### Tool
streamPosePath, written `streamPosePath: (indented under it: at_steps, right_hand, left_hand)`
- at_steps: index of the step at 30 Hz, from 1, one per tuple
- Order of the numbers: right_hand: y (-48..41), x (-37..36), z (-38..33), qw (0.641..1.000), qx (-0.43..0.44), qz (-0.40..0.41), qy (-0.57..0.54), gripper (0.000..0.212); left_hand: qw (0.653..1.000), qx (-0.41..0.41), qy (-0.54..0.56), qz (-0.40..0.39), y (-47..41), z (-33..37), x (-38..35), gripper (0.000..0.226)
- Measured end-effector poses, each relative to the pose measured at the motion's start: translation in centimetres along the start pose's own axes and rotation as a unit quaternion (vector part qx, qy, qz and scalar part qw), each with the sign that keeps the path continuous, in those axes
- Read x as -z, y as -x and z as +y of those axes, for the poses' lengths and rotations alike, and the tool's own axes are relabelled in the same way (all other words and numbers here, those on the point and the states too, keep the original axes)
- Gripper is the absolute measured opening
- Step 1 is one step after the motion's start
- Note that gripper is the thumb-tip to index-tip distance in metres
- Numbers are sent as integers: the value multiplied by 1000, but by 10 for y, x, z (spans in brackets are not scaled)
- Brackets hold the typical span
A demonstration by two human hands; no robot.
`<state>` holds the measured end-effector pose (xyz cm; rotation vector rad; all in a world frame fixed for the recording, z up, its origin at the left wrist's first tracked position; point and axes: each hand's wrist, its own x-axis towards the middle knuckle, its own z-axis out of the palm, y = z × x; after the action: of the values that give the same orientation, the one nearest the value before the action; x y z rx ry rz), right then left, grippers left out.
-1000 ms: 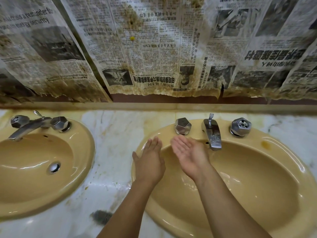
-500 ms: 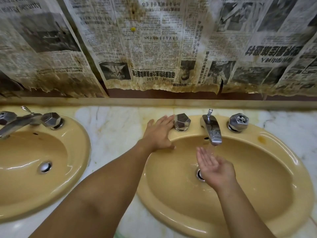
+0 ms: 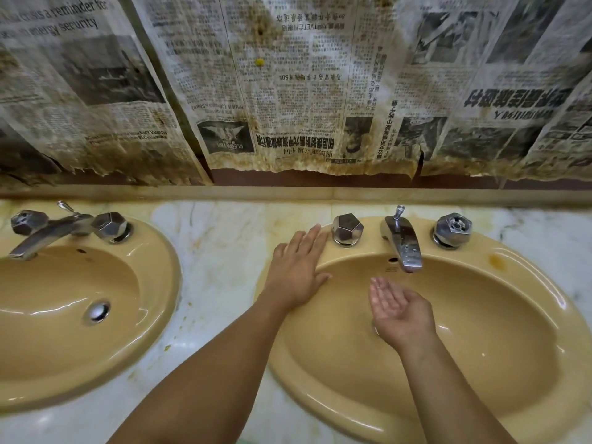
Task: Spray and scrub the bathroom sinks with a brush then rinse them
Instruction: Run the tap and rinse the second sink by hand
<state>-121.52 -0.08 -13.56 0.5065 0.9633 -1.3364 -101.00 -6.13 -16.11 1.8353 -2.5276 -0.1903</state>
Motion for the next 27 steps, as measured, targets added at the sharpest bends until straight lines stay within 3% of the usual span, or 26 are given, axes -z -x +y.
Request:
streamPosePath:
  at_steps: [6, 10, 12, 15, 18, 23, 27]
  right_hand:
    - [31, -70, 40, 965, -37, -153, 210, 36]
    - [34, -53, 33, 956, 13, -103, 276, 36]
    - [27, -24, 16, 965, 15, -60, 255, 39]
    - [14, 13, -16, 991, -1, -9, 135, 39]
    - [9, 26, -37, 997, 5, 2, 71, 35]
    - [9, 3, -30, 994, 0, -25, 109, 32]
    - [26, -36, 16, 969, -43, -108, 217, 36]
  left_hand:
    - [996, 86, 23, 6, 34, 2, -2, 77]
    - [984, 174, 41, 5, 70, 14, -4, 71]
    - [974, 214, 70, 3, 90, 20, -4, 66]
    - [963, 252, 91, -21, 122, 30, -1, 64]
    - [955, 273, 108, -53, 142, 35, 6, 64]
    - [952, 271, 117, -78, 139, 32, 16, 68]
    - [959, 250, 115, -73, 125, 25, 10, 78]
